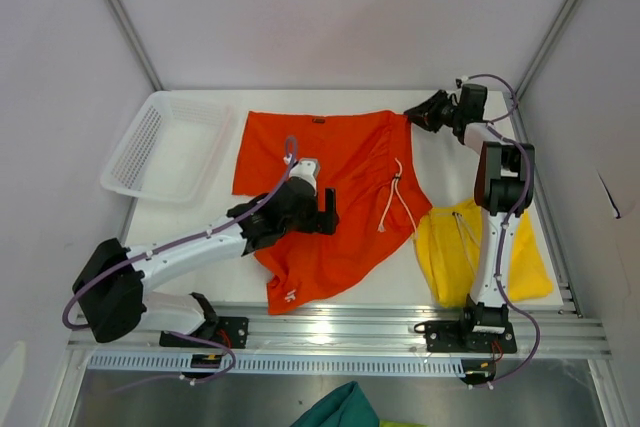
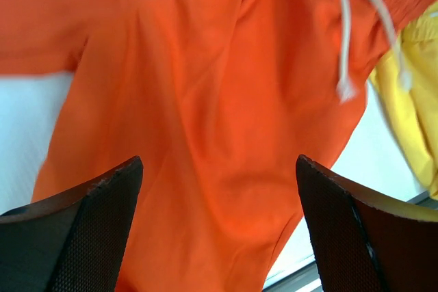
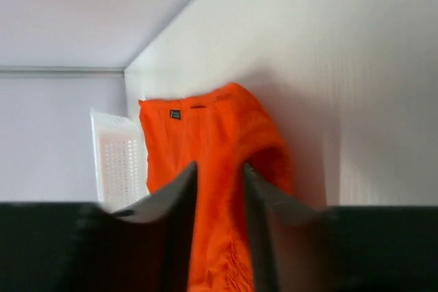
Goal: Fold and stack the shorts
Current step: Flatten the shorts out
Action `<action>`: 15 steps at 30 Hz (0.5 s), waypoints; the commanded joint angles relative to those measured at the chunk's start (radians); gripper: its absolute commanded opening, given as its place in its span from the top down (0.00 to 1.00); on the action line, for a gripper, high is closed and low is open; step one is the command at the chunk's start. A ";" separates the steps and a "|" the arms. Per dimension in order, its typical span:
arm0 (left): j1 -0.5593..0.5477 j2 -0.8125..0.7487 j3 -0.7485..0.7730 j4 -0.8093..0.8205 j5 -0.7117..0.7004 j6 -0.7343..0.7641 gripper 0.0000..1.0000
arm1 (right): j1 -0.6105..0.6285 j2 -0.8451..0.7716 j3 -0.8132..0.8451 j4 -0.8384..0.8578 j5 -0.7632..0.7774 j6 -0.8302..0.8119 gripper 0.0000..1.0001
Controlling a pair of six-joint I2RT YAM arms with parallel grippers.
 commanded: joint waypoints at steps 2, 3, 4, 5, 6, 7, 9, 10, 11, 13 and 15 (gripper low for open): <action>-0.006 -0.098 -0.037 0.014 -0.022 0.005 0.07 | -0.044 0.123 0.165 0.195 -0.084 0.208 0.37; -0.006 -0.106 -0.043 0.008 -0.029 0.005 0.07 | -0.043 0.125 0.185 0.192 -0.088 0.204 0.03; -0.006 -0.115 -0.045 0.003 -0.032 0.006 0.07 | -0.043 0.115 0.192 0.156 -0.085 0.184 0.00; -0.005 -0.124 -0.045 -0.011 -0.036 0.006 0.07 | -0.037 0.095 0.190 0.113 -0.053 0.106 0.01; -0.006 -0.141 -0.048 -0.015 -0.042 0.008 0.07 | -0.033 0.043 0.189 0.008 -0.032 0.054 0.01; -0.006 -0.147 -0.051 -0.021 -0.047 0.011 0.07 | -0.030 0.013 0.186 -0.054 -0.004 0.000 0.01; -0.006 -0.170 -0.046 -0.043 -0.058 0.009 0.07 | -0.014 -0.084 0.167 -0.230 0.074 -0.158 0.01; -0.006 -0.178 -0.043 -0.047 -0.059 0.008 0.06 | -0.004 -0.121 0.153 -0.290 0.108 -0.213 0.00; -0.006 -0.187 -0.042 -0.057 -0.062 0.006 0.06 | 0.008 -0.160 0.124 -0.349 0.148 -0.270 0.01; -0.006 -0.213 -0.033 -0.093 -0.069 0.000 0.06 | 0.054 -0.263 0.094 -0.511 0.278 -0.443 0.01; -0.006 -0.239 -0.032 -0.116 -0.073 -0.003 0.06 | 0.123 -0.323 0.030 -0.602 0.400 -0.566 0.01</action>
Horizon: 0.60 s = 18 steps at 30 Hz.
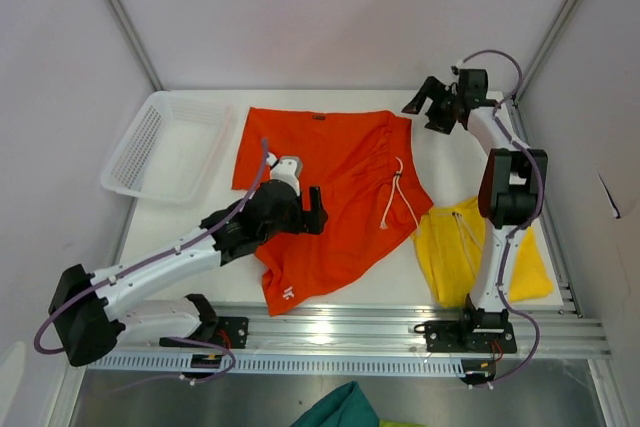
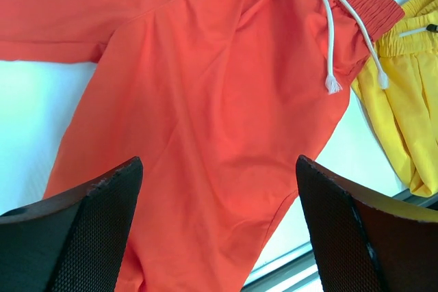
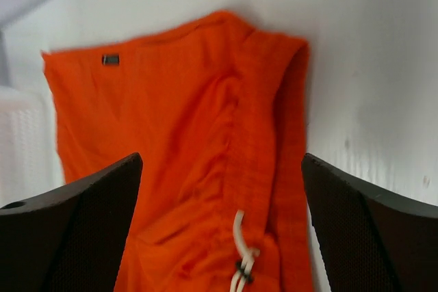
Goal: Fold and stack the shorts
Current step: Flatten the shorts out
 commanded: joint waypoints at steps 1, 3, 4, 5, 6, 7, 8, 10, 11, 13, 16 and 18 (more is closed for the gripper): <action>-0.006 -0.081 0.012 -0.053 -0.033 -0.001 0.06 | 0.152 -0.226 -0.058 -0.251 0.246 -0.314 0.00; -0.006 -0.112 0.006 -0.072 -0.036 -0.001 0.05 | 0.203 -0.240 -0.083 -0.324 0.383 -0.346 0.01; -0.006 -0.141 0.004 -0.079 -0.037 -0.003 0.06 | 0.253 -0.237 -0.087 -0.344 0.421 -0.360 0.01; -0.006 -0.155 -0.003 -0.085 -0.037 -0.003 0.05 | 0.276 -0.233 -0.091 -0.361 0.462 -0.368 0.00; -0.006 -0.170 -0.008 -0.090 -0.037 -0.004 0.05 | 0.298 -0.230 -0.092 -0.387 0.503 -0.366 0.00; -0.006 -0.182 -0.014 -0.102 -0.037 -0.007 0.06 | 0.316 -0.227 -0.110 -0.389 0.590 -0.366 0.01; -0.006 -0.207 -0.019 -0.108 -0.037 -0.006 0.06 | 0.345 -0.225 -0.124 -0.389 0.611 -0.366 0.01; -0.006 -0.228 -0.033 -0.124 -0.034 -0.007 0.05 | 0.362 -0.228 -0.172 -0.374 0.649 -0.360 0.00; -0.006 -0.248 -0.036 -0.131 -0.031 -0.007 0.06 | 0.384 -0.233 -0.186 -0.368 0.674 -0.358 0.00; -0.006 -0.264 -0.048 -0.145 -0.030 -0.007 0.05 | 0.404 -0.231 -0.216 -0.360 0.749 -0.358 0.01; -0.006 -0.285 -0.057 -0.147 -0.022 -0.004 0.05 | 0.427 -0.213 -0.232 -0.365 0.798 -0.349 0.01; -0.006 -0.293 -0.057 -0.156 -0.020 -0.004 0.05 | 0.442 -0.197 -0.239 -0.363 0.855 -0.346 0.00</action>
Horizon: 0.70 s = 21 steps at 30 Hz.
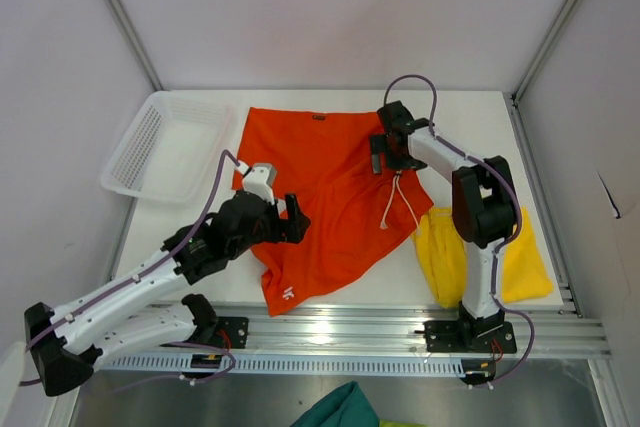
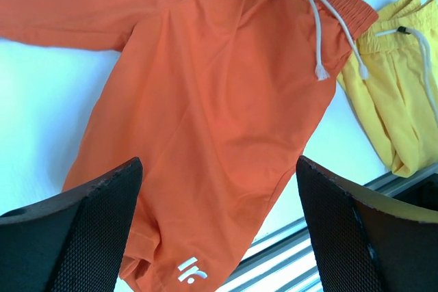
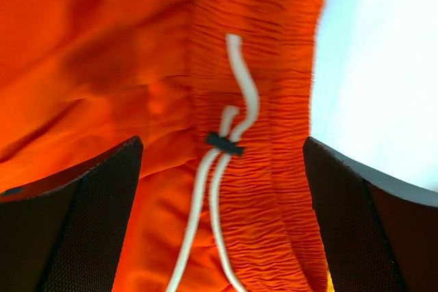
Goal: Fold and stack the shorts
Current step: Flatten the shorts out
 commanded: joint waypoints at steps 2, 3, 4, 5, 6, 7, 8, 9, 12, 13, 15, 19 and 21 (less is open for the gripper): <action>-0.006 -0.032 -0.009 -0.020 -0.004 0.005 0.05 | 0.030 0.010 -0.017 0.000 0.191 -0.010 0.01; -0.006 -0.035 -0.009 -0.020 -0.006 0.005 0.05 | 0.035 0.018 -0.026 0.011 0.193 -0.008 0.01; -0.006 -0.041 -0.012 -0.020 -0.004 0.005 0.05 | 0.033 0.019 -0.032 0.018 0.194 -0.008 0.01; -0.006 -0.044 -0.013 -0.019 -0.004 0.006 0.05 | 0.032 0.022 -0.044 0.025 0.188 -0.010 0.00; -0.006 -0.044 -0.013 -0.016 -0.001 0.008 0.05 | 0.029 0.026 -0.049 0.037 0.173 -0.011 0.00; -0.006 -0.044 -0.015 -0.014 0.000 0.008 0.05 | 0.024 0.039 -0.049 0.040 0.168 -0.014 0.01; -0.006 -0.042 -0.013 -0.014 0.002 0.008 0.05 | 0.021 0.048 -0.049 0.045 0.159 -0.017 0.01; -0.006 -0.041 -0.018 -0.013 0.003 0.006 0.05 | 0.016 0.056 -0.049 0.052 0.148 -0.022 0.01; -0.006 -0.036 -0.015 -0.011 0.008 0.006 0.05 | -0.007 0.081 -0.050 0.075 0.125 -0.031 0.01; -0.006 -0.036 -0.016 -0.013 0.009 0.006 0.06 | -0.017 0.084 -0.058 0.086 0.110 -0.037 0.01; -0.006 -0.035 -0.016 -0.013 0.009 0.009 0.06 | -0.026 0.090 -0.072 0.107 0.104 -0.037 0.01; -0.006 -0.030 -0.015 -0.017 0.014 0.009 0.06 | -0.060 0.085 -0.096 0.141 0.018 -0.037 0.01; -0.006 -0.027 -0.013 -0.017 0.016 0.008 0.06 | -0.080 0.091 -0.095 0.147 -0.011 -0.042 0.01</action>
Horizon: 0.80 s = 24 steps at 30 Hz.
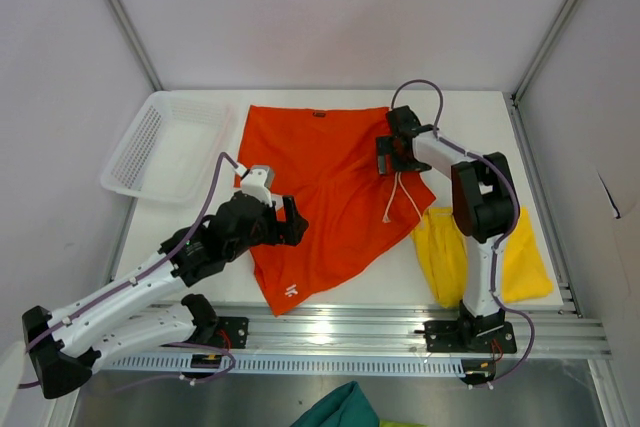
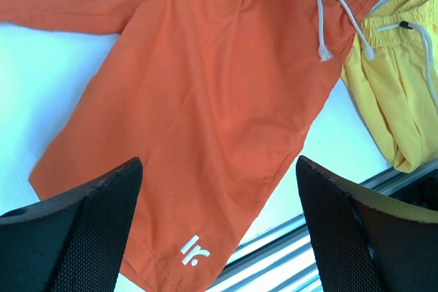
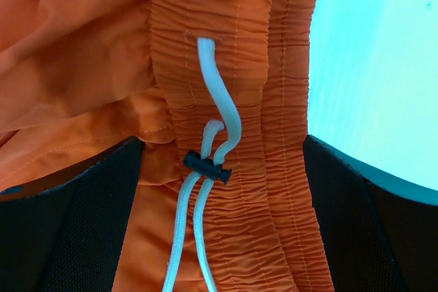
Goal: Fold and stack the shorts
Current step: Flatten the shorts out
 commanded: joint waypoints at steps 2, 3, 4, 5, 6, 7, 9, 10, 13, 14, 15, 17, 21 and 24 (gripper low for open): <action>-0.006 0.001 0.002 0.005 0.014 0.007 0.06 | -0.043 0.050 -0.017 0.015 -0.081 -0.029 0.01; -0.005 0.006 0.005 0.003 0.014 0.009 0.06 | -0.049 0.059 -0.010 0.010 -0.098 -0.030 0.01; -0.006 0.009 0.007 0.001 0.014 0.009 0.06 | -0.059 0.064 -0.004 0.006 -0.115 -0.032 0.03; -0.006 0.010 0.011 0.000 0.016 0.012 0.06 | -0.066 0.067 0.007 -0.005 -0.152 -0.034 0.03; -0.006 0.013 0.014 0.000 0.017 0.010 0.06 | -0.080 0.076 0.013 -0.009 -0.164 -0.037 0.03; -0.006 0.018 0.016 -0.002 0.017 0.012 0.06 | -0.083 0.079 0.021 -0.017 -0.172 -0.038 0.02; -0.006 0.021 0.019 -0.003 0.017 0.012 0.06 | -0.082 0.100 0.053 -0.046 -0.174 -0.046 0.01; -0.006 0.021 0.018 -0.003 0.017 0.012 0.06 | -0.079 0.110 0.067 -0.059 -0.171 -0.050 0.02; -0.006 0.021 0.019 -0.002 0.019 0.010 0.06 | -0.069 0.136 0.098 -0.083 -0.160 -0.055 0.12; -0.006 0.021 0.015 -0.002 0.019 0.012 0.06 | -0.068 0.137 0.101 -0.086 -0.157 -0.057 0.14; -0.006 0.021 0.018 -0.003 0.019 0.010 0.06 | -0.068 0.137 0.102 -0.086 -0.158 -0.060 0.15; -0.006 0.018 0.016 -0.005 0.019 0.010 0.06 | -0.068 0.139 0.102 -0.086 -0.163 -0.061 0.21; -0.006 0.012 0.011 -0.008 0.016 0.009 0.06 | -0.062 0.139 0.110 -0.088 -0.192 -0.063 0.43; -0.006 0.012 0.014 -0.006 0.016 0.009 0.06 | -0.045 0.131 0.102 -0.085 -0.191 -0.061 0.48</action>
